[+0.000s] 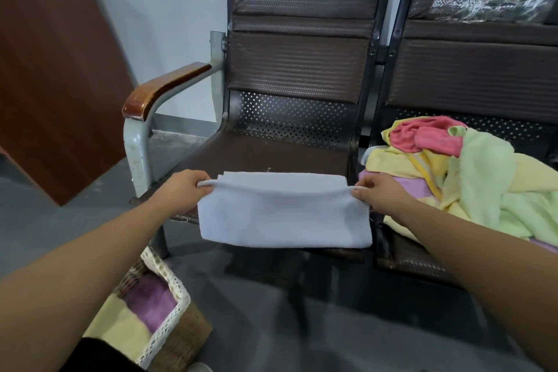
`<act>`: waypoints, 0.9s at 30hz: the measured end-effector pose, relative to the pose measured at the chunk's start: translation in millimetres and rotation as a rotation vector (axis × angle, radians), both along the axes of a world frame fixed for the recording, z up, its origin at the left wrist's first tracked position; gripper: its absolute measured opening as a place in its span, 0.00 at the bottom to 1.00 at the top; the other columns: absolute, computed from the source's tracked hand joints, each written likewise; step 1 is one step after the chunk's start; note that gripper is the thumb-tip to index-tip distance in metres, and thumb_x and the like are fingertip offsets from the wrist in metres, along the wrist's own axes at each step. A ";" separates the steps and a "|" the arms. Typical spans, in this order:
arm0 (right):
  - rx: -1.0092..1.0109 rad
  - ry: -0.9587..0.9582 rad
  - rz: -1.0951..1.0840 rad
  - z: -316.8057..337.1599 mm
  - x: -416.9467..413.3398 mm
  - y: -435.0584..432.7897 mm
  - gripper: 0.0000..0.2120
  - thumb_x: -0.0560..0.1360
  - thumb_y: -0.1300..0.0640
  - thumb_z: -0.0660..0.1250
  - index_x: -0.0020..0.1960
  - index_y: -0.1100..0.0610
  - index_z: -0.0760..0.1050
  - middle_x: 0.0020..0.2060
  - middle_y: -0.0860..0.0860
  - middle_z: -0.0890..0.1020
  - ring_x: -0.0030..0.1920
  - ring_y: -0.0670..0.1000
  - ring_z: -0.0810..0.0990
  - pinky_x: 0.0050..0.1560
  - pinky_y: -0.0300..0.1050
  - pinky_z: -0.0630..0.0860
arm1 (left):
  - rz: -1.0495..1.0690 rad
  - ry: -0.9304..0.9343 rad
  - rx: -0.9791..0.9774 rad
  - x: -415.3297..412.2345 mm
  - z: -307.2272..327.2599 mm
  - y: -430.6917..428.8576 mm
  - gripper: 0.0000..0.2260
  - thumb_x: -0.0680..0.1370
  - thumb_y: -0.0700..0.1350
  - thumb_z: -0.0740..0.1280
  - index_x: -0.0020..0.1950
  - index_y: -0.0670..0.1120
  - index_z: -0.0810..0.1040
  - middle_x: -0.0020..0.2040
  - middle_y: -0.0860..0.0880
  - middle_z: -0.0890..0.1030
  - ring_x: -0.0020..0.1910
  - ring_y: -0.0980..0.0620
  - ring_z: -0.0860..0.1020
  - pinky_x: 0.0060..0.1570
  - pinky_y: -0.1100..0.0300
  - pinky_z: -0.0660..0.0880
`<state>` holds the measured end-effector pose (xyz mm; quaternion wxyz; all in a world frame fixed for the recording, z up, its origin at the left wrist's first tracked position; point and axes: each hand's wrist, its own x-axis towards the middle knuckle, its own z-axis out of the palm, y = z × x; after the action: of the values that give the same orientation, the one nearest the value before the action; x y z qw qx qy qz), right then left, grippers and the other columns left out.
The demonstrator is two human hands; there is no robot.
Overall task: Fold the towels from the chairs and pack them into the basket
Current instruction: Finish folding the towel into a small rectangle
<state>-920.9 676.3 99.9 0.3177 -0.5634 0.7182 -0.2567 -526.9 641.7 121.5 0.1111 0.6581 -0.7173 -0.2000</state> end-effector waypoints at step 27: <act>0.045 0.518 0.557 -74.7 115.3 -46.6 0.27 0.85 0.43 0.45 0.82 0.50 0.50 0.82 0.53 0.48 0.81 0.52 0.46 0.79 0.55 0.42 | 0.332 0.006 0.309 -47.6 -54.8 -70.3 0.26 0.78 0.50 0.70 0.71 0.37 0.70 0.68 0.40 0.74 0.64 0.41 0.74 0.51 0.55 0.70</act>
<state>-805.6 629.7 25.2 0.1958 -0.7760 0.5995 0.0064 -574.5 571.4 66.7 0.0427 0.7757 -0.5597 -0.2884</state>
